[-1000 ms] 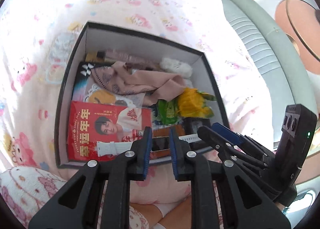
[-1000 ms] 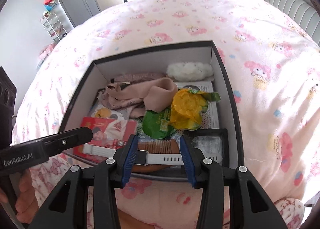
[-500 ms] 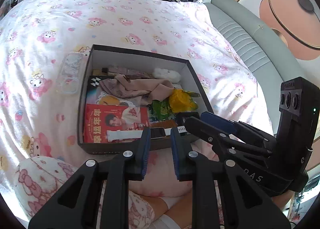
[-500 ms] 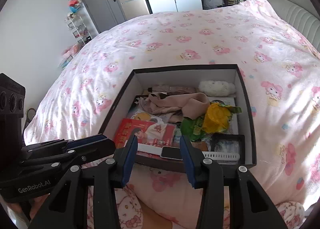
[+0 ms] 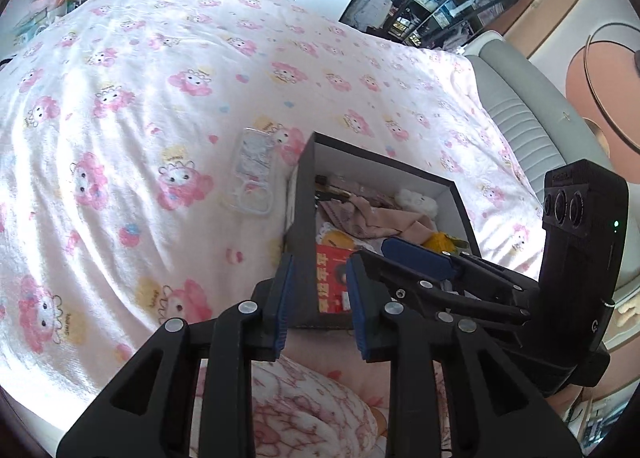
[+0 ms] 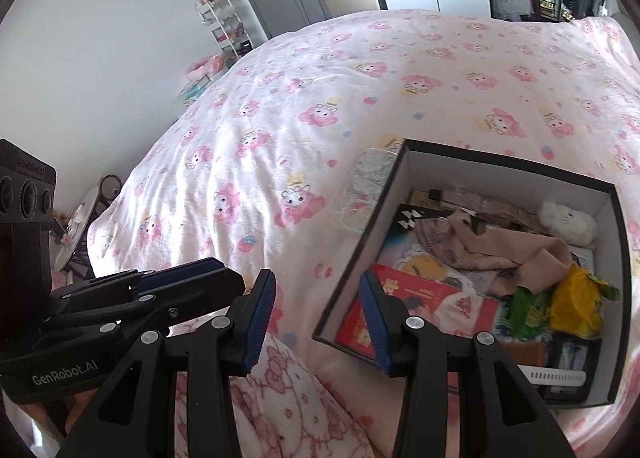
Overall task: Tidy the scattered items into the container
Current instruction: 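Move both grippers out of the box toward the clear phone case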
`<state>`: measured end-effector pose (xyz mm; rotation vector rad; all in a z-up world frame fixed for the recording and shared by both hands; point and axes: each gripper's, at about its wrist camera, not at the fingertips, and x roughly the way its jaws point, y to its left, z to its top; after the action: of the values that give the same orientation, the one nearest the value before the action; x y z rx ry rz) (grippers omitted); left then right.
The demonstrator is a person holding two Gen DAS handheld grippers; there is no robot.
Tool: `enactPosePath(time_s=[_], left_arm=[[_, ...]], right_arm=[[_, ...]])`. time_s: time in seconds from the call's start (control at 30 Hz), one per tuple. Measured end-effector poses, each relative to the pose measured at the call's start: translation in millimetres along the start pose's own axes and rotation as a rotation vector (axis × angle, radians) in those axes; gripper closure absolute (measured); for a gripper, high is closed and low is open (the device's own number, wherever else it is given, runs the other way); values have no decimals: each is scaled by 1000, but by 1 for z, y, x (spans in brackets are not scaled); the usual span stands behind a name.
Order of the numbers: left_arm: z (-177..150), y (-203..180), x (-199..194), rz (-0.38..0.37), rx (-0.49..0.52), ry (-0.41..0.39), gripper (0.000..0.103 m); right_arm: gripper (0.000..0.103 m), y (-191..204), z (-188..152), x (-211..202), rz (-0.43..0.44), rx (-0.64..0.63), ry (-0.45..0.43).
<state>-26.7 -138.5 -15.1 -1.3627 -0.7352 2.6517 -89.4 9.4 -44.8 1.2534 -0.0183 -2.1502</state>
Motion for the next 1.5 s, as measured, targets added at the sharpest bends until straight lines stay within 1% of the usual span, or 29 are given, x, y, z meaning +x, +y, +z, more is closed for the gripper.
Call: enactPosePath(time_s=[0.1, 0.17, 0.23, 0.3, 0.37, 0.47, 0.6, 0.63, 0.67, 0.73, 0.8, 0.87, 0.93, 0.97, 1.0, 1.03, 1.07, 1.1, 1.13, 1.17, 1.23, 1.3, 1.33, 1.4, 1.43, 1.5], left_arm=[[18, 26, 11, -16, -56, 14, 75], [32, 46, 23, 3, -100, 36, 75], [44, 65, 36, -2, -134, 46, 75], [53, 85, 55, -26, -190, 78, 74], [59, 104, 79, -46, -258, 121, 74], [65, 126, 118, -39, -330, 194, 74], [69, 137, 167, -17, -339, 290, 71], [70, 139, 177, -10, -343, 310, 67], [70, 140, 186, 1, -346, 327, 62], [70, 143, 203, 21, -344, 368, 61], [70, 143, 215, 14, -337, 387, 60], [71, 143, 225, 0, -346, 388, 56], [71, 143, 235, -15, -364, 390, 56], [71, 141, 238, -17, -361, 392, 61], [72, 138, 239, -26, -349, 384, 70], [72, 134, 238, -33, -339, 380, 75], [72, 130, 234, -35, -327, 371, 91], [71, 126, 229, -39, -319, 361, 97], [70, 125, 222, -39, -315, 348, 97], [68, 124, 213, -36, -311, 330, 103], [64, 125, 194, -38, -311, 301, 103], [57, 134, 179, -64, -335, 291, 103], [55, 139, 175, -72, -349, 290, 102], [51, 148, 169, -59, -382, 282, 102], [50, 152, 169, -72, -408, 283, 102], [49, 159, 178, -144, -445, 309, 89]], right_arm=[[63, 0, 21, 20, 30, 39, 19], [63, -6, 38, 33, 22, 72, 27], [63, -13, 55, 44, -8, 85, 31], [63, -20, 68, 57, -29, 98, 40], [62, -28, 76, 73, -24, 128, 72], [62, -36, 80, 97, -43, 149, 119], [61, -47, 84, 118, -79, 159, 146], [58, -49, 86, 119, -90, 152, 135], [57, -50, 88, 121, -99, 147, 132], [57, -54, 90, 125, -109, 150, 131], [57, -56, 92, 126, -121, 145, 117], [57, -58, 91, 128, -137, 134, 108], [57, -60, 89, 131, -121, 146, 111], [57, -61, 88, 132, -113, 154, 115], [57, -61, 86, 132, -110, 157, 119], [57, -60, 85, 132, -110, 154, 120], [57, -59, 84, 131, -109, 150, 122], [57, -58, 82, 129, -103, 150, 123], [57, -56, 81, 126, -95, 151, 121], [57, -54, 81, 122, -89, 151, 117], [57, -48, 80, 113, -85, 145, 101], [57, -41, 79, 106, -75, 133, 84], [57, -38, 80, 104, -70, 130, 79], [57, -34, 80, 104, -67, 134, 78], [57, -33, 79, 105, -66, 136, 79], [57, -31, 77, 105, -63, 140, 79]])
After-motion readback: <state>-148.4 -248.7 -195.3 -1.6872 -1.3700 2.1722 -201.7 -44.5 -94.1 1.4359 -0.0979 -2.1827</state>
